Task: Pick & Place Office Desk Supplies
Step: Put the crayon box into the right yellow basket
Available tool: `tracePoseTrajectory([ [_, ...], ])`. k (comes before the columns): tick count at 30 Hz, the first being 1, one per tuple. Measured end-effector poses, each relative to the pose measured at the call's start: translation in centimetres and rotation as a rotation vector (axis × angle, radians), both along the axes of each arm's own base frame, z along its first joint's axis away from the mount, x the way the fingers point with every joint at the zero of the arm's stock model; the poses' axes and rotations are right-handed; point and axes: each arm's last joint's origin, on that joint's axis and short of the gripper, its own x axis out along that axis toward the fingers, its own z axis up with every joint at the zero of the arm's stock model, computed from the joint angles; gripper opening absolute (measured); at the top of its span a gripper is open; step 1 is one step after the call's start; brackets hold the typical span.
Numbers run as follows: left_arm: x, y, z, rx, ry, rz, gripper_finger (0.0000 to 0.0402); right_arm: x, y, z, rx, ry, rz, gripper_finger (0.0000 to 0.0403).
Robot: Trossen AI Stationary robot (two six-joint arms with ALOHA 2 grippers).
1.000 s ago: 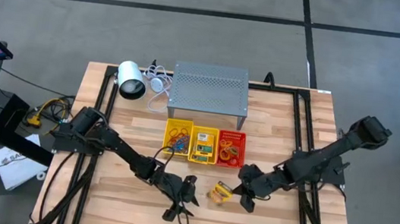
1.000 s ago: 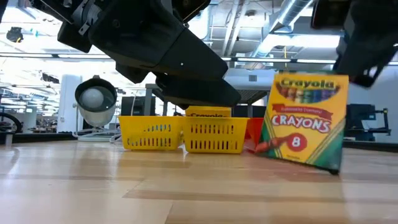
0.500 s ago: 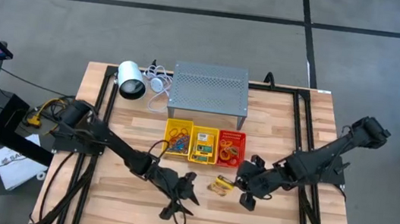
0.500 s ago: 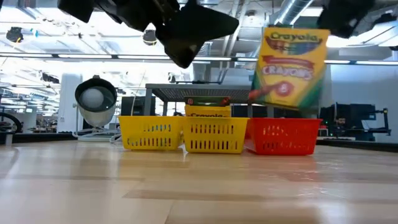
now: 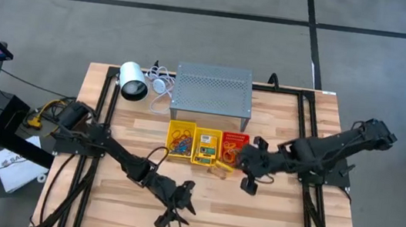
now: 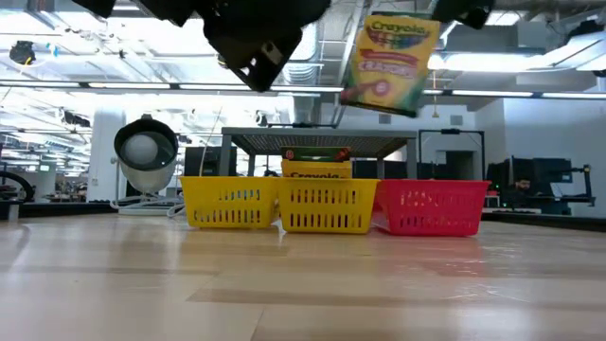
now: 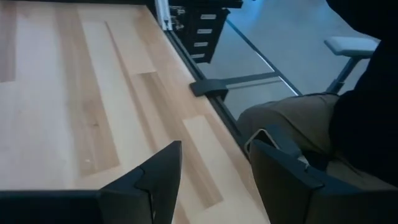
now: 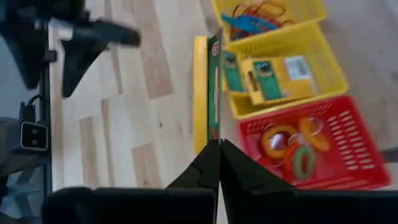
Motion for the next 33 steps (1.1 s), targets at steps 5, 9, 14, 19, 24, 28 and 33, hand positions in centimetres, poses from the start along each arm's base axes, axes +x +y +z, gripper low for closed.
tracePoseTrajectory([
  [5, -0.4, -0.6, 0.0, 0.000, 0.000, -0.019, 0.0186, 0.6, -2.1, 1.6, -0.022, 0.001, 0.001, 0.0000],
  [9, -0.4, -0.8, 0.0, 0.000, -0.001, -0.024, 0.0186, 1.9, -3.7, 2.3, -0.043, 0.035, 0.003, 0.0000],
  [14, -0.5, -0.8, 0.0, 0.002, 0.002, -0.024, 0.0186, 4.9, -5.0, 2.6, -0.106, 0.133, 0.038, 0.0000],
  [19, -0.8, -1.2, -0.2, -0.014, 0.029, -0.059, 0.0186, 7.5, -6.1, 2.7, -0.159, 0.240, 0.055, 0.0000],
  [24, -1.5, -1.4, -0.6, -0.031, 0.136, -0.114, 0.0186, 9.7, -7.1, 2.1, -0.193, 0.290, 0.074, 0.0000],
  [28, -2.5, -1.6, 0.1, -0.022, 0.188, -0.122, 0.0186, 10.8, -7.5, 1.2, -0.204, 0.314, 0.085, 0.0000],
  [33, -4.6, -1.6, 2.0, -0.027, 0.134, -0.164, 0.0186, 11.5, -7.5, 0.3, -0.208, 0.338, 0.094, 0.0000],
])
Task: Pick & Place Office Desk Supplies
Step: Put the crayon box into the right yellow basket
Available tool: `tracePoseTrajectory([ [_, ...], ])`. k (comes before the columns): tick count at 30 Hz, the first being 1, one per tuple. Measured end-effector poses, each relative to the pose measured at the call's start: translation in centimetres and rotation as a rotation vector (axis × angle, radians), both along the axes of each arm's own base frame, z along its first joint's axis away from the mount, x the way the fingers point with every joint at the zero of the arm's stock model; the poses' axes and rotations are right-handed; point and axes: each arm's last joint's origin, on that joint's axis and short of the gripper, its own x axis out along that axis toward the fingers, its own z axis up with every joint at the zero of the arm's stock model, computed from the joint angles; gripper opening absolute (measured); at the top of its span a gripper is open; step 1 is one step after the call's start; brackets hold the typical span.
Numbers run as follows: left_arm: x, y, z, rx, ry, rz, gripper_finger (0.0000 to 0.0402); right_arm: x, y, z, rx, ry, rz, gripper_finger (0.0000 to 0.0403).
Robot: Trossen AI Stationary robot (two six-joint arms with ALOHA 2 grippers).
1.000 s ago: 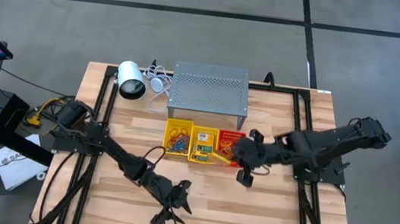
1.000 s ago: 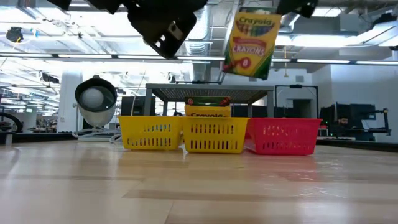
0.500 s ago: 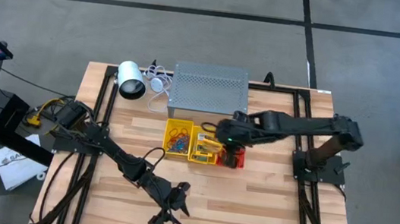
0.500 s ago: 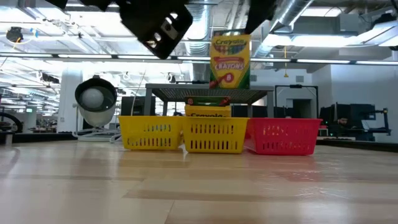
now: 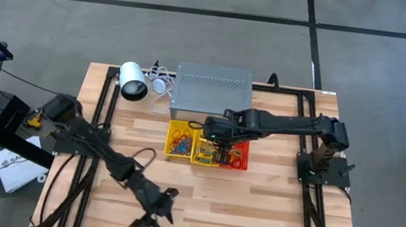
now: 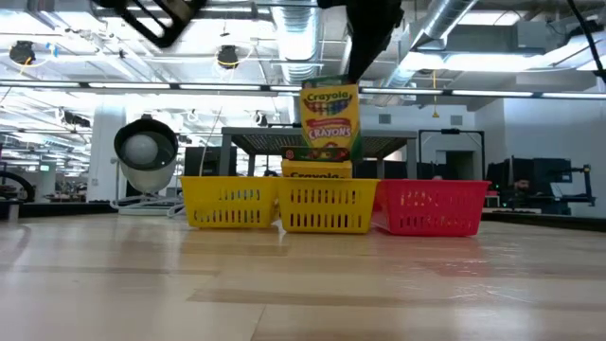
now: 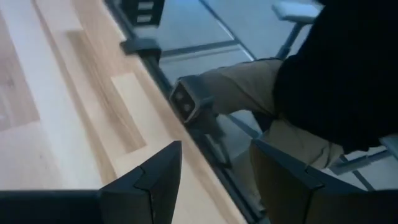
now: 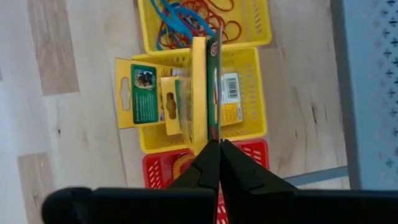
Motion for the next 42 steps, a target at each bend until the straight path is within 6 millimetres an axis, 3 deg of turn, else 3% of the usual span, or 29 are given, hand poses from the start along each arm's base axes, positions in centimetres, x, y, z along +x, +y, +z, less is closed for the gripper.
tracePoseTrajectory([
  [8, -5.9, 3.1, 4.4, -0.102, -0.359, 0.075, 0.0186, 0.4, 0.0, 0.2, -0.002, -0.041, 0.013, 0.0000],
  [12, -8.7, 5.1, 4.5, -0.143, -0.506, 0.128, 0.0186, 0.5, 0.0, 0.2, -0.006, -0.051, 0.022, 0.0000],
  [16, -10.2, 7.2, 3.8, -0.096, -0.559, 0.220, 0.0186, 0.5, -0.1, 0.3, -0.007, -0.060, 0.022, 0.0000],
  [23, -11.4, 9.2, 4.0, -0.098, -0.615, 0.280, 0.0186, 0.7, -0.4, -0.9, -0.014, -0.046, 0.024, 0.0000],
  [42, -11.2, 9.1, 3.6, -0.077, -0.605, 0.279, 0.0186, 0.8, -0.6, -0.9, -0.016, -0.053, 0.021, 0.0000],
])
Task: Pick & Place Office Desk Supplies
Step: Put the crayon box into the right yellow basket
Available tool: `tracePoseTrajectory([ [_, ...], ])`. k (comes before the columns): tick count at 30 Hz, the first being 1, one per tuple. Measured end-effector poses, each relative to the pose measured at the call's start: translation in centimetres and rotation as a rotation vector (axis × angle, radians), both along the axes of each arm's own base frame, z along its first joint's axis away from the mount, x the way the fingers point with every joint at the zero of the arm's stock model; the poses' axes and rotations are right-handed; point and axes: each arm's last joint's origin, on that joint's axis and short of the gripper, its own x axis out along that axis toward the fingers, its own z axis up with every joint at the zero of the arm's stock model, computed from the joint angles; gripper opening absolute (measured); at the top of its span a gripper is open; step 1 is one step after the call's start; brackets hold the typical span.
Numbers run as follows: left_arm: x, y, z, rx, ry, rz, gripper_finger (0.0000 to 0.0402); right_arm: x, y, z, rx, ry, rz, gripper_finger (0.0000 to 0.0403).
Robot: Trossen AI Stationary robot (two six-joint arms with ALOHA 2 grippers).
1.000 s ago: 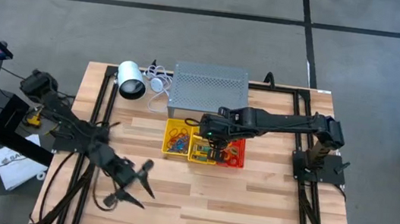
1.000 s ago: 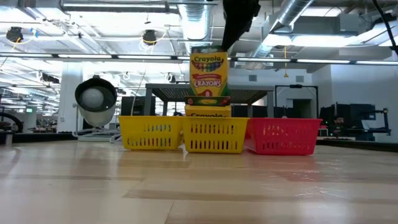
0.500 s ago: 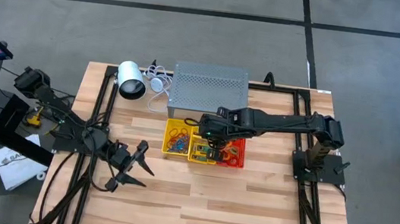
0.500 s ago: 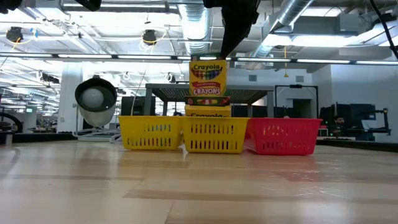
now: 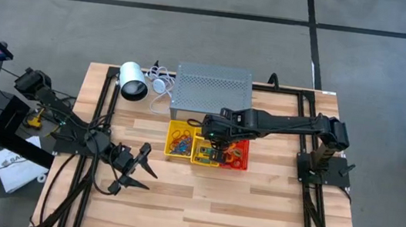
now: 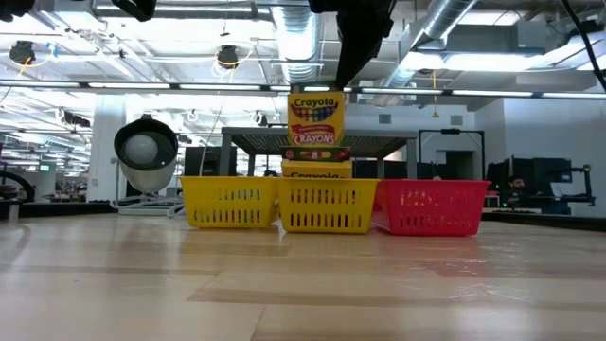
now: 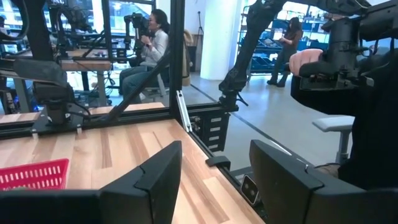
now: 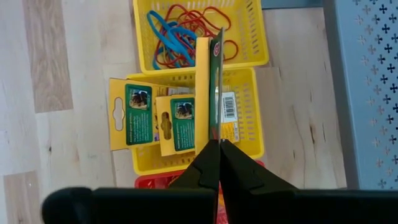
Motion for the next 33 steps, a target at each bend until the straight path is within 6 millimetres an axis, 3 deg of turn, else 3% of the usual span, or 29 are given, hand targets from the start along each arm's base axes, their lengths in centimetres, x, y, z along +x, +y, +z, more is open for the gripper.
tracePoseTrajectory([
  [8, 0.0, 0.0, -0.1, -0.013, 0.018, 0.001, 0.0186, 0.0, 0.0, -0.1, 0.006, 0.001, -0.014, 0.0000],
  [19, 0.0, 0.0, -0.5, -0.018, 0.064, 0.003, 0.0186, 1.9, 0.1, -4.6, -0.007, 0.151, -0.018, 0.0000],
  [27, 0.0, 0.0, -0.5, -0.018, 0.069, 0.003, 0.0186, 2.0, 0.2, -4.6, -0.002, 0.148, -0.008, 0.0006],
  [33, 0.0, 0.0, -0.6, -0.016, 0.074, 0.003, 0.0186, 2.0, 0.5, -4.6, -0.003, 0.152, 0.018, 0.0043],
])
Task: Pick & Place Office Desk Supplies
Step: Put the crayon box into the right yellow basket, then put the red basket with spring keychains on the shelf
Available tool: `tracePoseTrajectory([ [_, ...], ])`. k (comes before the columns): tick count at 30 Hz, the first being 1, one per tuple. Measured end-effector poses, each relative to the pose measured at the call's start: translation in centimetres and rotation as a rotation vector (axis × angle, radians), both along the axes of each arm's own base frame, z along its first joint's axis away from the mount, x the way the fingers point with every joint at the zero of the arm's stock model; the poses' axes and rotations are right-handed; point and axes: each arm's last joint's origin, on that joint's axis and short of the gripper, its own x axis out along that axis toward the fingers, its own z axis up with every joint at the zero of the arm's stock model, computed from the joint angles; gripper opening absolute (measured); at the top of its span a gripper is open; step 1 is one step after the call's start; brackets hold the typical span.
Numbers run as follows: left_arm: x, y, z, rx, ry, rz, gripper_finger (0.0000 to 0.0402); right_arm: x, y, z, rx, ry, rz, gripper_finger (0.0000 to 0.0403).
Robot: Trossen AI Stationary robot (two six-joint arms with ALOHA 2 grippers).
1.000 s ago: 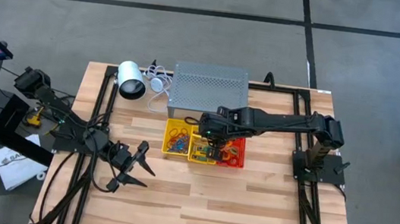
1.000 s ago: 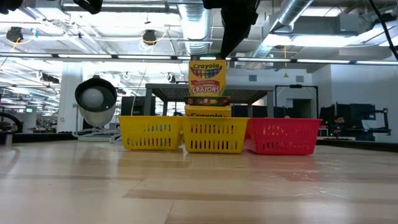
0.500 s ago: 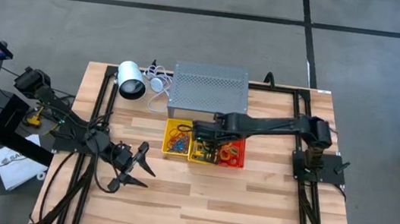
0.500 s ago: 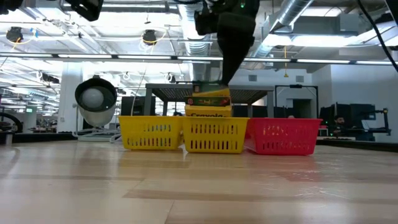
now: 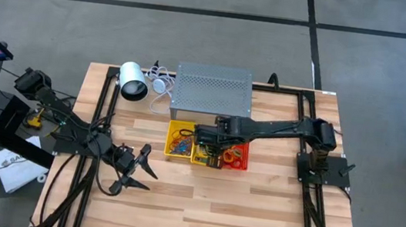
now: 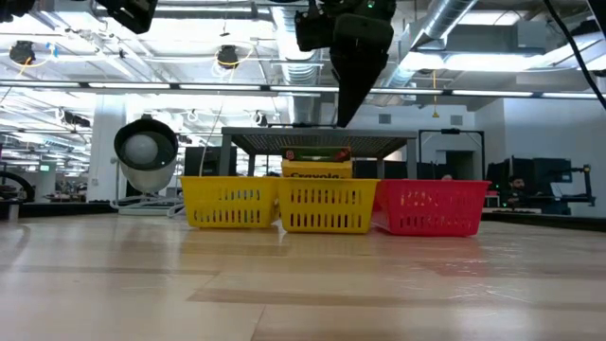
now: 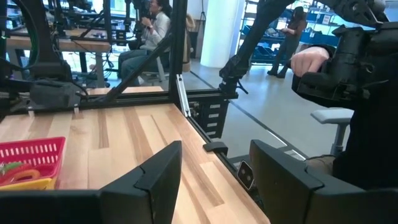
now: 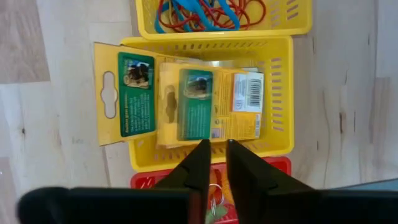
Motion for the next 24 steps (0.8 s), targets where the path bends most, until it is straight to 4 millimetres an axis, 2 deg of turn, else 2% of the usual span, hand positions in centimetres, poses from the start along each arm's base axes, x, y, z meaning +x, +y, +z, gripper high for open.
tracePoseTrajectory([
  [9, 0.0, 0.0, 0.0, 0.001, 0.002, 0.000, 0.0186, 0.0, 0.0, 0.0, 0.004, -0.001, -0.006, 0.0134],
  [15, 0.0, 0.0, -0.1, 0.011, 0.010, 0.000, 0.0186, -0.2, 0.7, 0.4, -0.010, -0.008, 0.033, 0.0177],
  [19, 0.0, 0.0, -0.1, 0.020, 0.001, -0.001, 0.0186, -0.8, 1.8, 2.4, -0.010, -0.098, 0.081, 0.0192],
  [24, 0.0, 0.3, 0.2, 0.035, -0.021, 0.024, 0.0186, -2.2, 3.0, 6.7, 0.005, -0.306, 0.130, 0.0197],
])
